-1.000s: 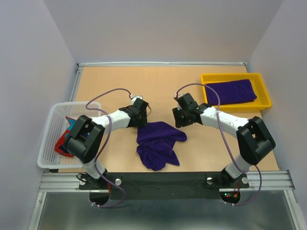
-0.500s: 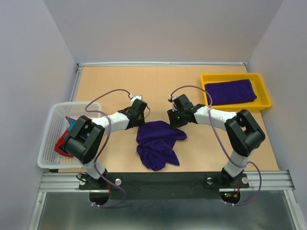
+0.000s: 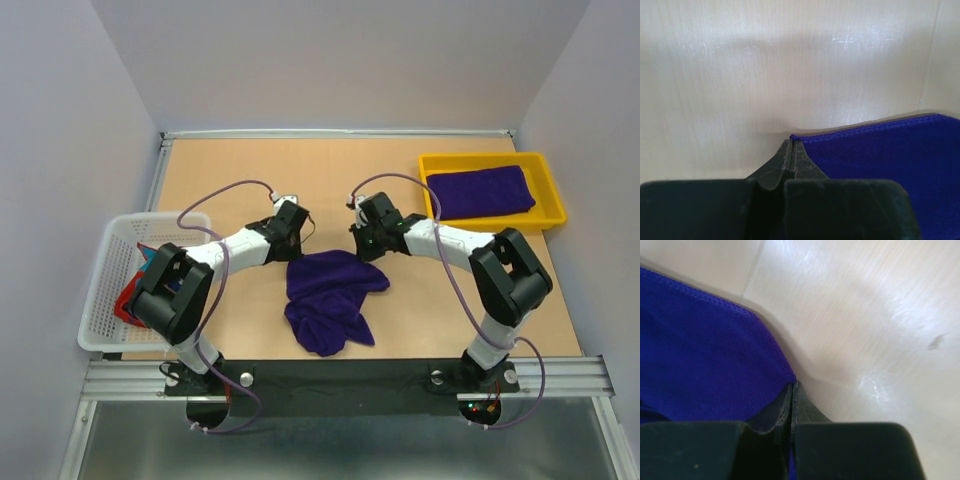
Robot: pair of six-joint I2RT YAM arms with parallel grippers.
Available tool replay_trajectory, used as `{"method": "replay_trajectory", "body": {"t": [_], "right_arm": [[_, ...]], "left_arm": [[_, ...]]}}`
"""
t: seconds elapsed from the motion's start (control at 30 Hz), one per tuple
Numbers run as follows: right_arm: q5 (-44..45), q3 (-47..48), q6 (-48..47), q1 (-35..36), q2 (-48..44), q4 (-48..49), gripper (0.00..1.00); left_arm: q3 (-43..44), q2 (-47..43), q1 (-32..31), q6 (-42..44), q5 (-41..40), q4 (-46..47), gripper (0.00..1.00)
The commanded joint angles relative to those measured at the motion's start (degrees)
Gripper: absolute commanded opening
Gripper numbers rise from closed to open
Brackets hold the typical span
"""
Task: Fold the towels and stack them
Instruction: Flatten out the crumpled towel
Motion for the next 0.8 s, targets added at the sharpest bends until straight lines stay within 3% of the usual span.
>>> {"method": "replay_trajectory", "body": {"t": [0.0, 0.17, 0.27, 0.3, 0.53, 0.67, 0.77], "right_arm": [[5.09, 7.41, -3.10, -0.07, -6.85, -1.12, 0.01], [1.06, 8.05, -4.68, 0.20, -11.76, -2.01, 0.00], [-0.43, 5.77, -6.79, 2.30, -13.62, -2.09, 0.00], [-4.71, 4.02, -6.97, 2.92, -13.89, -2.62, 0.01], [-17.49, -0.92, -5.48, 10.48, -11.08, -8.33, 0.37], [-11.19, 0.57, -5.82, 10.48, -13.97, -9.47, 0.47], [-1.80, 4.34, -6.45, 9.43, -13.28, -10.53, 0.51]], "left_arm": [[7.24, -4.93, -0.20, 2.05, -4.20, -5.94, 0.00], [11.99, -9.16, -0.11, 2.23, -6.84, -9.90, 0.00], [9.02, -12.85, -0.11, 1.62, -6.93, -9.91, 0.00], [7.79, -13.64, -0.02, 0.57, -6.58, -9.82, 0.00], [-7.68, -19.44, -0.02, -4.97, -5.70, -7.44, 0.00], [-11.99, -22.25, -0.11, -7.08, -5.08, -7.53, 0.00], [-14.89, -24.72, -0.11, -8.58, -4.47, -7.53, 0.00]]}}
